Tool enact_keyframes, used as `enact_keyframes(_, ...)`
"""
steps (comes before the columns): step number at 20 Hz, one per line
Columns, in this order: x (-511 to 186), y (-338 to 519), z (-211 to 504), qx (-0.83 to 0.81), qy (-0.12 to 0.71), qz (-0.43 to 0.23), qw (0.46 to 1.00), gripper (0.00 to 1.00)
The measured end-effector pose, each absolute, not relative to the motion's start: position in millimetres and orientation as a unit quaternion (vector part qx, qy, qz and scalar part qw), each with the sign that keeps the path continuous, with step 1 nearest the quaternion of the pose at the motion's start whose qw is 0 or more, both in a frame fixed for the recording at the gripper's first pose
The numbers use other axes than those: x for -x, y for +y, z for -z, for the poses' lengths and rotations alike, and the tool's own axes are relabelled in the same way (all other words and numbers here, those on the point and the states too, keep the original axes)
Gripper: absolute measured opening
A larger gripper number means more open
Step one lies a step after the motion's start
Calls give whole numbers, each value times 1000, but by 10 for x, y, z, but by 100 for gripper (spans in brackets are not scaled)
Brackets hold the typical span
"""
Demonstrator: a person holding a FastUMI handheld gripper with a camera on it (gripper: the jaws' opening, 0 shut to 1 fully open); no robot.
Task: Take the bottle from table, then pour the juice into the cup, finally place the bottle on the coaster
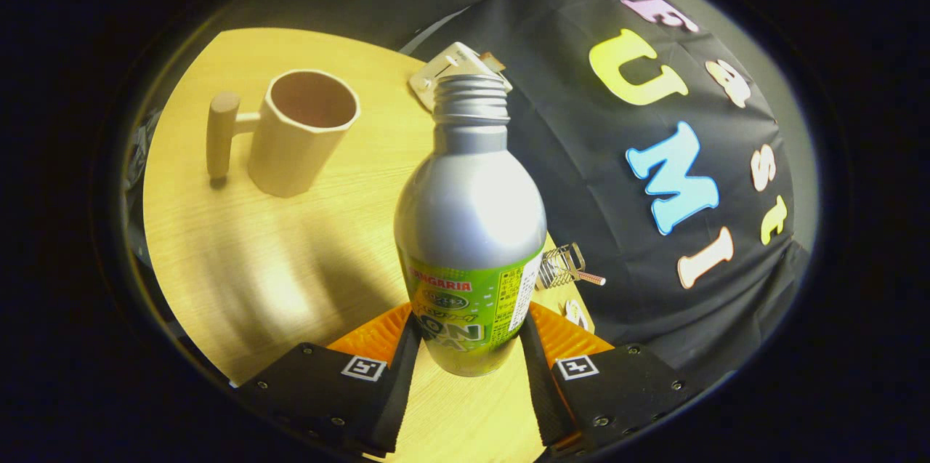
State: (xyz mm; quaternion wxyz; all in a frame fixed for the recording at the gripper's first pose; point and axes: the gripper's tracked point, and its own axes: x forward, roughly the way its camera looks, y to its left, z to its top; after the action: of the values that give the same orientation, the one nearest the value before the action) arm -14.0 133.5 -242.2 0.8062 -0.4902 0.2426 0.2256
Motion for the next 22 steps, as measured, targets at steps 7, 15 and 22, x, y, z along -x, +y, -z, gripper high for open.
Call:
enact_keyframes(7,175,1450,2481,542,255,-233,766,70)
enact_keyframes(15,141,1649,2508,602,251,-245,717,70)
enact_keyframes(22,57,1750,2490,655,255,-242,669,70)
